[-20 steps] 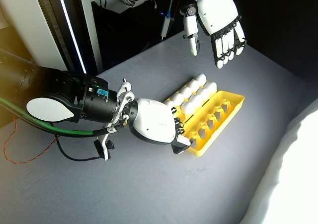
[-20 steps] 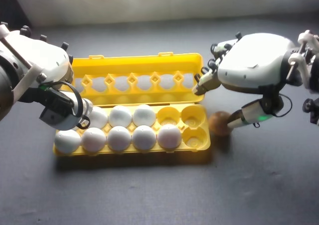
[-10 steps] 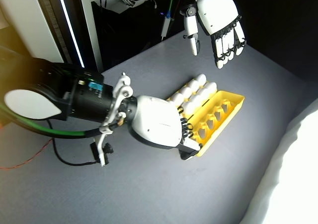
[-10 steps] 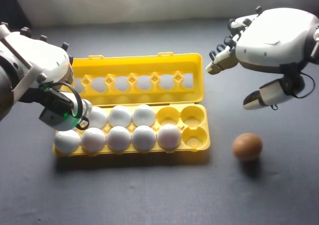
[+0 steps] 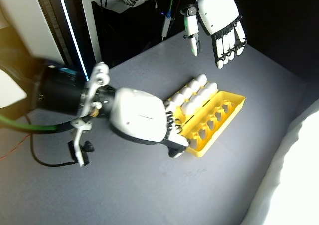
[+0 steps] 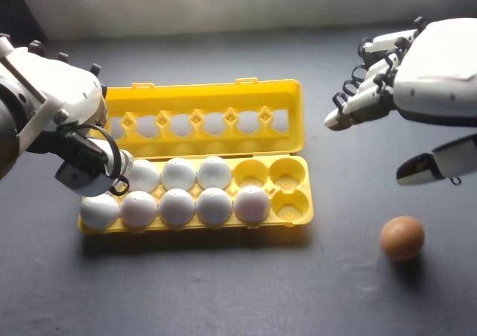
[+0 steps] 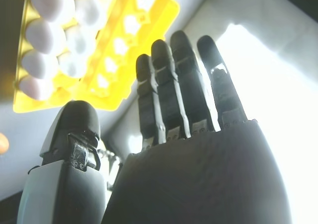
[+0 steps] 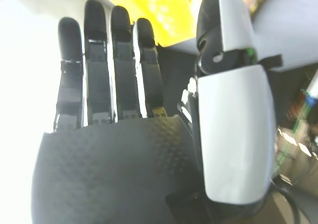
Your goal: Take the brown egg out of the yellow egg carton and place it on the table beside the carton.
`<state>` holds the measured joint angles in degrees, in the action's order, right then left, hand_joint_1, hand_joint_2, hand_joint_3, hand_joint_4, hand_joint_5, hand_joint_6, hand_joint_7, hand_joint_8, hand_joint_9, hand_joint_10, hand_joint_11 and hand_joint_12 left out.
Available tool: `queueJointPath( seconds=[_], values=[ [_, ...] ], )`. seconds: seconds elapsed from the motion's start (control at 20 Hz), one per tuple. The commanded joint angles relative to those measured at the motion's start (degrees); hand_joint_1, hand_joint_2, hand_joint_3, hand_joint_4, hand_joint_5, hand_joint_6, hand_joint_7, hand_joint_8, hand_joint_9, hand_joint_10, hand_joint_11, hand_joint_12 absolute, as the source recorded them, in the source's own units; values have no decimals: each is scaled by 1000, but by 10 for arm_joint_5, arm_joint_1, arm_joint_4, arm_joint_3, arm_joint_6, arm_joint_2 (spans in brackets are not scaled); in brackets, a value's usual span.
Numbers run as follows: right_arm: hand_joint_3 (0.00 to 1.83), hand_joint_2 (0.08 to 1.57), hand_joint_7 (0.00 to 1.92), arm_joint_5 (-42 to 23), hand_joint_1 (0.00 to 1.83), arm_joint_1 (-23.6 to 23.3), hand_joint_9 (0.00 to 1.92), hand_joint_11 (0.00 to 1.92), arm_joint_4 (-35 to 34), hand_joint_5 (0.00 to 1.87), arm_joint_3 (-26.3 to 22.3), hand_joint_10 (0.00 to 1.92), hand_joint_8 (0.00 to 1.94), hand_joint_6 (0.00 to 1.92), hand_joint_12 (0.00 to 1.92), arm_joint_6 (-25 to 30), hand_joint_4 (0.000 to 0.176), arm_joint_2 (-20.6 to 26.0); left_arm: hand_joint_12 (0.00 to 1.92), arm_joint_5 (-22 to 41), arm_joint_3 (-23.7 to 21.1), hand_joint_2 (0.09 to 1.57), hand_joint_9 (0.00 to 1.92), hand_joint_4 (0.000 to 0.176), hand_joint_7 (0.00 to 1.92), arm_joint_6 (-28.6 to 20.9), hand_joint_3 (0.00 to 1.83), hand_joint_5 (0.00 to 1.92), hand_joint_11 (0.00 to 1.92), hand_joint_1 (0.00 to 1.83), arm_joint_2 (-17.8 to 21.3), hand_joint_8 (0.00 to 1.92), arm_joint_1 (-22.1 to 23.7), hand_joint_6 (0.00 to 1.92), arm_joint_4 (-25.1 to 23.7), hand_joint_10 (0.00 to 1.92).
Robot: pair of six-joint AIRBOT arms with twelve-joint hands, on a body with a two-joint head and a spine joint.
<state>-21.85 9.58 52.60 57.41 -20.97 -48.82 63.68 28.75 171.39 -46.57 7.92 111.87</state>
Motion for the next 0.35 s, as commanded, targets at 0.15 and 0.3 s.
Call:
queueJointPath(
  seconds=[0.15, 0.3],
  values=[
    [1, 1033, 649, -87, 893, 8, 573, 163, 24, 541, -9, 315, 6, 7, 1361, 47, 0, 22, 760, 2, -2, 1372, 469, 0, 519, 2, 2, 471, 29, 197, 6, 4, 6, 3, -49, 5],
    [3, 1037, 639, -87, 885, 10, 563, 161, 85, 533, -12, 312, 1, 3, 1365, 117, 0, 35, 770, 2, -2, 1347, 511, 0, 562, 2, 0, 515, 68, 309, 6, 16, 6, 15, -49, 17]
  ],
)
